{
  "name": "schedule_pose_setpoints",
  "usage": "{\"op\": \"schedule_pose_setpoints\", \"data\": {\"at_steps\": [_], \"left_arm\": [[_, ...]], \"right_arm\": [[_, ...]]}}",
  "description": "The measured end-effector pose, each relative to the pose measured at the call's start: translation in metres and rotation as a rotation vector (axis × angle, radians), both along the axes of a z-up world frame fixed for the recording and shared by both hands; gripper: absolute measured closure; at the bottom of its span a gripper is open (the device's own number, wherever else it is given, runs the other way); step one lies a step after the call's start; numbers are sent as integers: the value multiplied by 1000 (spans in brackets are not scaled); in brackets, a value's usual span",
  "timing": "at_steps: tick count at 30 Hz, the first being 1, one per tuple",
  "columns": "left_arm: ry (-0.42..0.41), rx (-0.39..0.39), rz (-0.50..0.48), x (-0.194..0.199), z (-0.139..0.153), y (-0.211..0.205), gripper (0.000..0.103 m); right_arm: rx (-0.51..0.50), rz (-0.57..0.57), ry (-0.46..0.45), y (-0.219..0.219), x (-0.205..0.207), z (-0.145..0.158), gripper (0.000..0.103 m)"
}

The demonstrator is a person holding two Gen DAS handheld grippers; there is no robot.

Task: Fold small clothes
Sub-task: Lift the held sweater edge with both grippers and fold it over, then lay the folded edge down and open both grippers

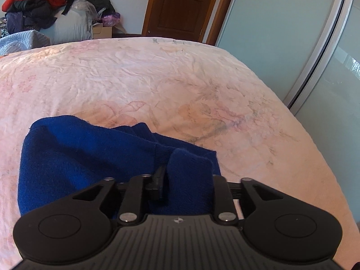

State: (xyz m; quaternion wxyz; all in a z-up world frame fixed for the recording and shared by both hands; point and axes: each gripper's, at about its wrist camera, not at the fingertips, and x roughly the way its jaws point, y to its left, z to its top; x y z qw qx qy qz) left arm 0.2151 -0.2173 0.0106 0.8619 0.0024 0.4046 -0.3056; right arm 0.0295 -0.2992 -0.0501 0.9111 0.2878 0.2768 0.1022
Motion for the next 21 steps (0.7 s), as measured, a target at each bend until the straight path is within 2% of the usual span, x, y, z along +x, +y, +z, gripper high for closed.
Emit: {"op": "schedule_pose_setpoints", "data": {"at_steps": [1, 2, 3, 4, 6, 10, 13, 15, 18, 21], "left_arm": [[-4, -15, 1, 0, 2, 1, 50], [-16, -30, 10, -1, 5, 3, 21], [-44, -46, 30, -3, 9, 7, 12], [-79, -63, 50, -5, 14, 11, 8], [-125, -77, 53, -8, 25, 16, 7], [-157, -59, 79, -13, 37, 33, 8], [-199, -6, 100, -29, 33, 53, 7], [-239, 58, 115, -44, 25, 66, 7], [-321, 141, 113, -72, 12, 78, 7], [-357, 172, 94, -95, 1, 80, 7]], "right_arm": [[11, 4, 6, -1, 1, -1, 62], [22, 8, 8, -1, 1, -2, 60], [33, 9, 9, -2, 2, -3, 59], [45, 10, 10, -3, 3, -5, 58], [70, 12, 11, -6, 3, -8, 55], [72, 15, 15, -9, -1, -11, 55], [58, 47, 22, -14, -8, -11, 55], [51, 59, 20, -20, -12, -6, 55], [-8, 0, -15, -38, -17, 11, 51], [-19, -51, -59, -57, 5, 28, 51]]}}
